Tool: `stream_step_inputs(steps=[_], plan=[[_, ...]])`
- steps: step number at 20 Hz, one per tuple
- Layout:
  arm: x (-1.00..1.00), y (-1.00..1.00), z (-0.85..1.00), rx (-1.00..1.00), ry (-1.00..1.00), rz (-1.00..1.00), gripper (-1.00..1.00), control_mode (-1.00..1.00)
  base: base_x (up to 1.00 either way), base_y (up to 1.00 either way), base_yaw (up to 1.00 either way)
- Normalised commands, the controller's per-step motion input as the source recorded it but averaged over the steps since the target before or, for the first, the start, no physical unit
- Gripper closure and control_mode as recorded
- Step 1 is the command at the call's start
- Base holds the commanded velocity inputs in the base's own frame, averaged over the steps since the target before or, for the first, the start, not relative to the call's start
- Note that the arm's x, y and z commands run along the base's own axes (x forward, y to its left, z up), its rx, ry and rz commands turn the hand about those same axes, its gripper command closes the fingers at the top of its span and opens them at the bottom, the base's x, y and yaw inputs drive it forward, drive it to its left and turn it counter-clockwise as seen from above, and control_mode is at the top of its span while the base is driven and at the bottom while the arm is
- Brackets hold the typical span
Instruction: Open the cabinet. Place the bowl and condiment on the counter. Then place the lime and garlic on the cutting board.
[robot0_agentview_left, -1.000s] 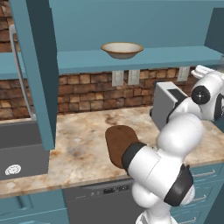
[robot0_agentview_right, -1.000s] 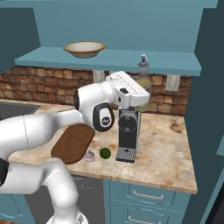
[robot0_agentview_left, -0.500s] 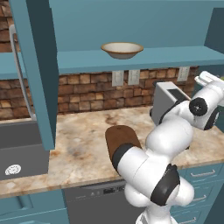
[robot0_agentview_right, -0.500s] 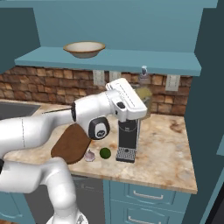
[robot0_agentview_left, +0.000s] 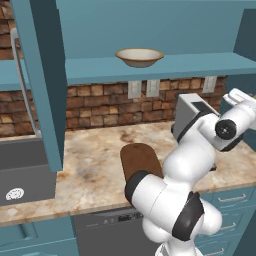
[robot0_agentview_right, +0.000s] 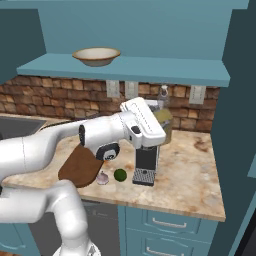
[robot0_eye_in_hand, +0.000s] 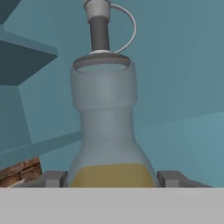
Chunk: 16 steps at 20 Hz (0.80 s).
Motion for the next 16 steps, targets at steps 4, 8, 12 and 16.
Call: stream_step_inputs(steps=[4,8,12,16], plan=[[-0.13,-0.04,-0.21,0.04,0.03,-0.02,1.0,-1.0,0.0,0.0,0.0],[-0.05,0.0,-0.17,0.03,0.02,-0.04,1.0,-1.0,0.0,0.0,0.0],[-0.18,0.2,-0.01,0.01,-0.03,0.0,1.0,-1.0,0.0,0.0,0.0],[-0.2,0.57,0.1,0.0,-0.05,0.0,1.0,-1.0,0.0,0.0,0.0]])
